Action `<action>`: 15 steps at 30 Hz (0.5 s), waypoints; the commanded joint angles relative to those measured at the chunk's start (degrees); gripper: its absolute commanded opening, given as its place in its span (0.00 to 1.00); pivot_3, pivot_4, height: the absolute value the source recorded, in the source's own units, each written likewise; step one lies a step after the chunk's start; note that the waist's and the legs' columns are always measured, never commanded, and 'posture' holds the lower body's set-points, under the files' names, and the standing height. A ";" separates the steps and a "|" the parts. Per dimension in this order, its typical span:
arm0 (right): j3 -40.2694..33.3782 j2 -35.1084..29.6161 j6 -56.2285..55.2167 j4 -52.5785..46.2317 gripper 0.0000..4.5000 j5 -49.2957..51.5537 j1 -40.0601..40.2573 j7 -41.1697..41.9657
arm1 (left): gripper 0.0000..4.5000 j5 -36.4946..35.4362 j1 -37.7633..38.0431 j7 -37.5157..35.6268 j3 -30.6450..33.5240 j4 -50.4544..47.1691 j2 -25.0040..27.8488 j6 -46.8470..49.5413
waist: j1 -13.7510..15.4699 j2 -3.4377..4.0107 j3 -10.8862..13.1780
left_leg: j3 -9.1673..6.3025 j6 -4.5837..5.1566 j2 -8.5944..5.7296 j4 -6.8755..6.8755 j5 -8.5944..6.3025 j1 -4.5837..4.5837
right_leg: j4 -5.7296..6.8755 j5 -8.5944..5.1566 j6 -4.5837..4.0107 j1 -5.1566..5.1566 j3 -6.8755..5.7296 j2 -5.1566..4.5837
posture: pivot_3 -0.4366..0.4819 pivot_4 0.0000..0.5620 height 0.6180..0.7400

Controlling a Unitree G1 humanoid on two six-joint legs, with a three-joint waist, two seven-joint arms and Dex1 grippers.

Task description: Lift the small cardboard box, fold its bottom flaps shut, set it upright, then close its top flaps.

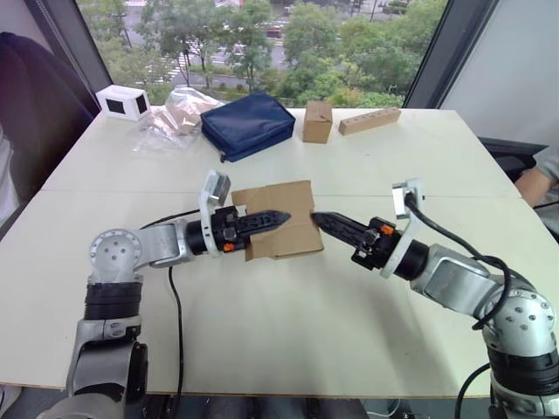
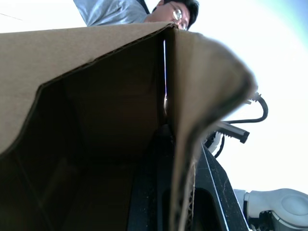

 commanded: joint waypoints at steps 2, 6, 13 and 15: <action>-2.88 -0.08 -1.62 0.68 0.10 3.40 1.48 0.52 | 0.00 -1.05 -0.94 -0.72 0.56 -1.72 -0.06 -0.63 | 0.03 0.00 0.00 | 0.00 0.00 0.00 0.00 0.00 0.00 | 0.00 0.00 0.00 0.00 0.00 0.01 | 0.48 0.27 1.00; -3.42 -0.04 -2.04 1.28 0.10 4.01 2.06 0.66 | 0.00 -0.85 -1.11 -0.83 0.55 -1.53 -0.13 -0.72 | 0.03 0.00 0.00 | 0.01 0.00 0.00 0.00 0.01 0.00 | 0.01 0.00 0.00 0.01 0.00 0.01 | 0.48 0.27 1.00; -4.11 0.15 -2.54 2.38 0.10 3.03 3.21 1.44 | 0.00 -0.82 -0.82 -0.87 0.77 -1.90 0.12 -0.84 | 0.02 0.00 0.00 | 0.01 -0.01 0.00 0.00 0.01 0.01 | 0.01 0.00 0.01 0.01 0.00 0.03 | 0.48 0.27 1.00; -3.73 -0.09 -2.31 2.61 0.05 1.79 3.16 1.70 | 0.00 -0.86 -0.82 -0.79 0.83 -1.90 0.07 -0.94 | 0.02 0.00 0.00 | 0.01 -0.01 0.00 0.00 0.01 0.01 | 0.02 0.01 0.01 0.01 0.00 0.03 | 0.48 0.27 1.00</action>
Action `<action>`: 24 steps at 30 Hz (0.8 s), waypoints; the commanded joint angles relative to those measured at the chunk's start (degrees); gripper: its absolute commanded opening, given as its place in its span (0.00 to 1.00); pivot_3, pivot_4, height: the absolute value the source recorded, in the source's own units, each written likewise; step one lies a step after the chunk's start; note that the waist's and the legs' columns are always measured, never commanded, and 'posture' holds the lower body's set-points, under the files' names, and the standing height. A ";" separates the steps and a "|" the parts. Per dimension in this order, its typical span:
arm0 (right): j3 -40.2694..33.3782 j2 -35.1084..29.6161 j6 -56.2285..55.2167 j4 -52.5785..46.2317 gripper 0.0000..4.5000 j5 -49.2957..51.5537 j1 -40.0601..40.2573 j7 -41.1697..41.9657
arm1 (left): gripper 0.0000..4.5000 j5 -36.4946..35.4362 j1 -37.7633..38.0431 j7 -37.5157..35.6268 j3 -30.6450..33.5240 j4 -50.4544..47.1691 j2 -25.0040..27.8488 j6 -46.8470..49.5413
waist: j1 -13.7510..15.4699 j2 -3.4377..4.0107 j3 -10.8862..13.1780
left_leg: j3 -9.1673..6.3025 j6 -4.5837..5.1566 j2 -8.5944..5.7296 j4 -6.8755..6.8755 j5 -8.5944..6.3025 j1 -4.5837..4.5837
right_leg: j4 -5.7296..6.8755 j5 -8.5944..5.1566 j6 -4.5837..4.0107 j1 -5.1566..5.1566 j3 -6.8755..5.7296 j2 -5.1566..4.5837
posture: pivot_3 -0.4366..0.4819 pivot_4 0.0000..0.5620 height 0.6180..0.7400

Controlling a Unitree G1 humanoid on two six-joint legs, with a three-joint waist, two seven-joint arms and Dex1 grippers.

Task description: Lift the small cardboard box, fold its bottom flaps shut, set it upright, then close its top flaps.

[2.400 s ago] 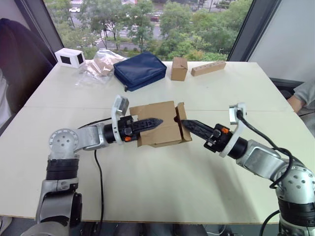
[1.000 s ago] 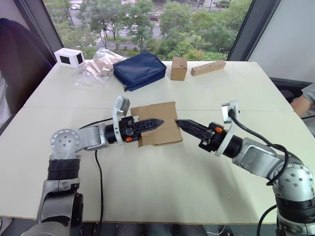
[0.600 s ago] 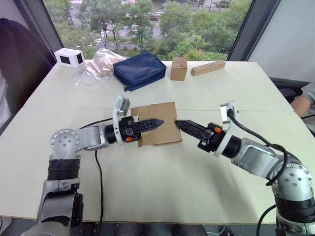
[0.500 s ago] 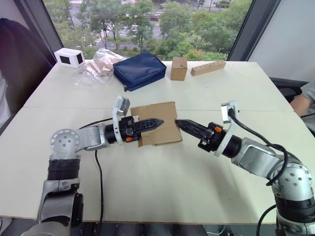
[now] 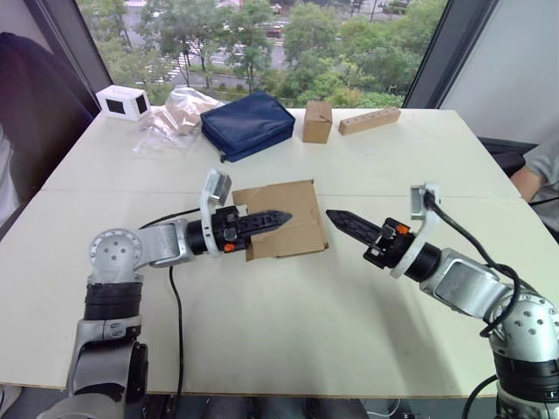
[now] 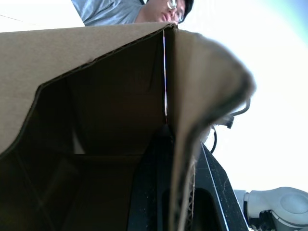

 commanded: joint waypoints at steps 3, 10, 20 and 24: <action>0.67 -0.68 0.34 -2.28 0.05 -3.29 -0.51 2.76 | 0.00 -0.77 -0.91 -0.74 0.82 -1.68 -0.06 -1.07 | 0.02 0.00 0.00 | 0.00 0.00 0.00 0.00 0.00 0.00 | 0.00 0.00 0.00 0.00 0.00 0.00 | 0.48 0.27 1.00; 5.91 0.56 2.09 -5.09 0.05 -5.19 -3.67 3.97 | 0.00 -0.72 -1.17 -0.72 0.24 -1.53 -0.71 -1.49 | 0.00 0.00 0.00 | 0.00 -0.02 0.00 0.00 0.01 0.01 | 0.02 0.01 0.01 0.00 0.00 0.02 | 0.48 0.27 1.00; 1.85 -3.52 2.60 -4.78 0.05 -8.14 -1.38 5.64 | 0.00 0.47 -1.82 -1.69 0.13 -1.60 0.86 -0.86 | 0.09 -0.01 0.00 | 0.00 -0.27 -0.01 0.00 0.16 0.01 | 0.01 0.01 0.01 0.01 0.00 0.02 | 0.48 0.27 1.00; -2.15 -7.15 2.33 -5.38 0.05 -9.46 1.32 7.18 | 0.00 4.15 -5.31 -5.00 -1.21 -1.59 4.42 0.44 | 0.08 -0.04 0.02 | 0.00 -0.24 -0.01 0.00 0.14 0.01 | 0.01 0.01 0.01 0.01 0.00 0.03 | 0.48 0.27 1.00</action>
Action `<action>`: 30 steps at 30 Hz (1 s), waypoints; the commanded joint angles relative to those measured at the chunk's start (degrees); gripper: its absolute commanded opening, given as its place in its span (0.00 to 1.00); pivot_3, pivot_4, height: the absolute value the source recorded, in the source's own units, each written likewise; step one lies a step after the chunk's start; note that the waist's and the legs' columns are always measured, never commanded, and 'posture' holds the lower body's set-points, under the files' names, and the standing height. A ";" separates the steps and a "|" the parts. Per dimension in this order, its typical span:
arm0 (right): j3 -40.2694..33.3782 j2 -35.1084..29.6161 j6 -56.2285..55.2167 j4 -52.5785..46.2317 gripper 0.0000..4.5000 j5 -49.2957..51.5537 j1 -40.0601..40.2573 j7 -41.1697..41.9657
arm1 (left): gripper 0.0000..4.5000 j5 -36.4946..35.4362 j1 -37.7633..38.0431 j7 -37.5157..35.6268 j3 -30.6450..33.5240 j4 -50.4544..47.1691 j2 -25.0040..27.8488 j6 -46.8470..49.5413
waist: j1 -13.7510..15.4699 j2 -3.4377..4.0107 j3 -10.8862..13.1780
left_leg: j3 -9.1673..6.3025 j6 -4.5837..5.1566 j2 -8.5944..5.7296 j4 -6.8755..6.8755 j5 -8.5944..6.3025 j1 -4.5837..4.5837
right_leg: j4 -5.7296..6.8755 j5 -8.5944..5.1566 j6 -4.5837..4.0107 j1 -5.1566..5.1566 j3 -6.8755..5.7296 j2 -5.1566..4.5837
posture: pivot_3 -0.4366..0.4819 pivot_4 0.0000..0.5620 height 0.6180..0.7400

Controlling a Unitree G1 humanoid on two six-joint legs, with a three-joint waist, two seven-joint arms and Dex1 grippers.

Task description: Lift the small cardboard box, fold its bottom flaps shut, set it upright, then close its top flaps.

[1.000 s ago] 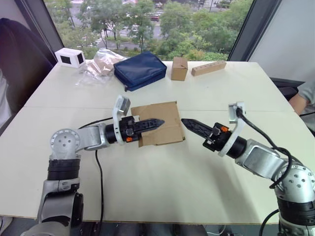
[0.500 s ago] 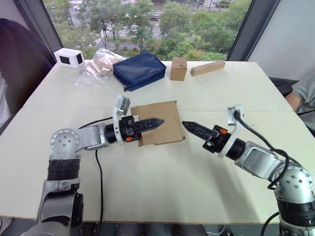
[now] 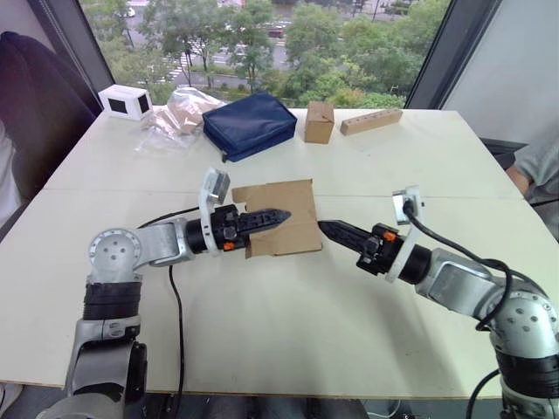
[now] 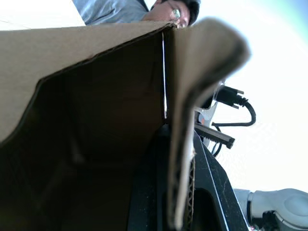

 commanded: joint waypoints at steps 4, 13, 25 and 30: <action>-7.15 -6.46 -0.20 -4.40 0.05 -3.51 3.86 4.03 | 0.00 12.59 -9.93 -9.75 -7.53 -1.90 6.15 0.05 | 0.16 -0.02 0.01 | 0.01 0.22 -0.02 0.00 -0.12 0.00 | -0.01 0.00 -0.01 0.01 0.00 0.03 | 0.48 0.27 1.00; -7.89 -8.46 -1.06 -7.42 0.05 -10.07 8.26 8.01 | 0.00 50.62 -28.83 -40.90 -41.89 2.14 14.50 -19.98 | 0.14 -0.06 0.04 | 0.04 0.24 -0.03 -0.05 -0.13 0.00 | -0.10 -0.09 -0.17 0.01 0.03 0.10 | 0.48 0.27 1.00; -4.14 -3.68 -1.08 -7.47 0.05 -14.24 6.46 7.94 | 0.00 78.99 -40.49 -67.42 -60.88 12.54 8.96 -40.86 | 0.01 -0.06 0.05 | 0.05 0.44 -0.03 -0.04 -0.23 -0.36 | -0.27 -0.01 -0.02 -0.27 0.06 0.14 | 0.48 0.27 1.00; -3.43 -2.01 -1.21 -7.72 0.00 -15.66 6.85 7.62 | 0.12 82.36 -41.60 -68.84 -58.68 15.03 4.30 -42.55 | 0.52 -0.06 0.05 | -0.04 0.51 0.01 0.48 -0.25 -0.98 | 0.17 0.00 0.06 -0.81 0.04 0.22 | 0.48 0.27 1.00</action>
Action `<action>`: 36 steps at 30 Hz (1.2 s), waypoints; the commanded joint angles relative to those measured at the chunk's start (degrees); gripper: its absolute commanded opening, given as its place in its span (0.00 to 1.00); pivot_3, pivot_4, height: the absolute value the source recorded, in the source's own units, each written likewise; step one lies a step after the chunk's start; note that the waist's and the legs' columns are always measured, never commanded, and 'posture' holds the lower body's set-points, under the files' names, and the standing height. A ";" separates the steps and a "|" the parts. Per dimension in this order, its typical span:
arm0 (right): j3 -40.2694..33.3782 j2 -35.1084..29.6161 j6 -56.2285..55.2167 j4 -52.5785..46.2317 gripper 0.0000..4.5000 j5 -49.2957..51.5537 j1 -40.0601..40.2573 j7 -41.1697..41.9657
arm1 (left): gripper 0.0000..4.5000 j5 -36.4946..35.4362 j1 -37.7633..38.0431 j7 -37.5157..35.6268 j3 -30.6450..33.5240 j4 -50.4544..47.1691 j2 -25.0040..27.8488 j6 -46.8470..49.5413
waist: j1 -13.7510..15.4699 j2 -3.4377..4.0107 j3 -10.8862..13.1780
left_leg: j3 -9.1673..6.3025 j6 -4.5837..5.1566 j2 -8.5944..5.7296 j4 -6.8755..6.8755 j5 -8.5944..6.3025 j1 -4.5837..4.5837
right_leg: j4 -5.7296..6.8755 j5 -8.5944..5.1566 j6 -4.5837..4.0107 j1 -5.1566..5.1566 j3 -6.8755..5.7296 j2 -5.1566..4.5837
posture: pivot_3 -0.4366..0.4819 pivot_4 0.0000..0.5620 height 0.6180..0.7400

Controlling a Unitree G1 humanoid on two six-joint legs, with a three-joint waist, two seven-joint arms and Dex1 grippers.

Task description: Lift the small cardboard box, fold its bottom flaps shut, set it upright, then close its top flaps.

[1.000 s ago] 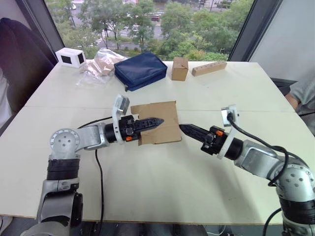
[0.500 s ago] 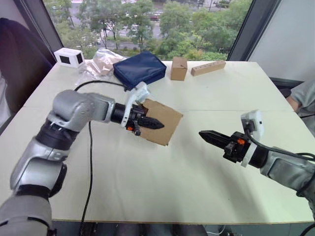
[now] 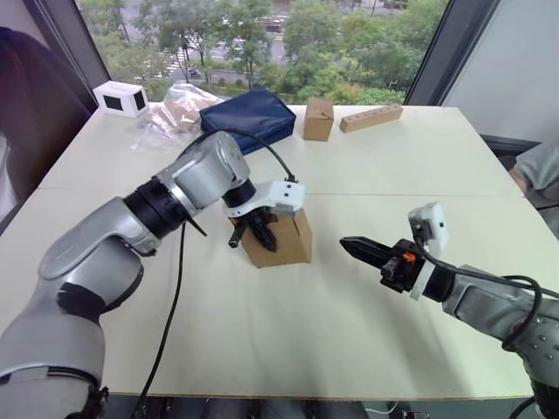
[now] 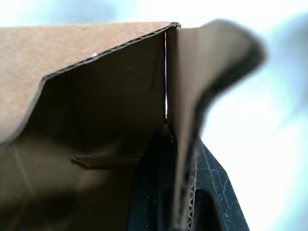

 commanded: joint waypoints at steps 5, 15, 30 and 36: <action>-0.13 1.56 -0.67 -1.79 0.00 -1.11 -0.16 0.03 | 0.50 1.23 -3.50 -1.41 5.90 1.46 -4.24 2.84 | 0.58 -0.01 0.01 | 0.04 0.13 0.04 0.38 -0.05 -0.08 | 0.08 0.01 0.01 0.03 0.05 0.10 | 0.48 0.27 1.00; -1.33 0.30 -1.66 -1.72 0.00 -4.30 -0.52 0.51 | 0.98 -13.80 -2.76 -1.41 23.22 -4.48 3.06 16.72 | 0.18 0.07 0.00 | -0.02 0.18 0.16 0.37 -0.06 -0.05 | 0.17 0.02 0.04 0.02 0.11 0.41 | 0.48 0.27 1.00; 5.87 -3.59 -1.48 4.43 0.00 -21.48 -7.20 9.45 | 0.02 -15.58 32.48 24.94 46.17 -11.67 2.83 9.21 | -0.26 0.11 -0.04 | 0.00 -0.06 0.28 0.47 0.07 0.07 | 0.47 0.03 0.05 0.03 0.42 0.60 | 0.48 0.27 1.00; 13.08 -0.95 -0.92 9.66 0.00 -28.00 -10.35 12.54 | 0.02 -14.13 38.33 32.48 46.69 -9.28 -1.77 6.08 | -0.06 0.09 -0.05 | -0.01 -0.08 0.29 0.48 0.09 0.09 | 0.53 0.04 0.04 0.02 0.42 0.62 | 0.48 0.27 1.00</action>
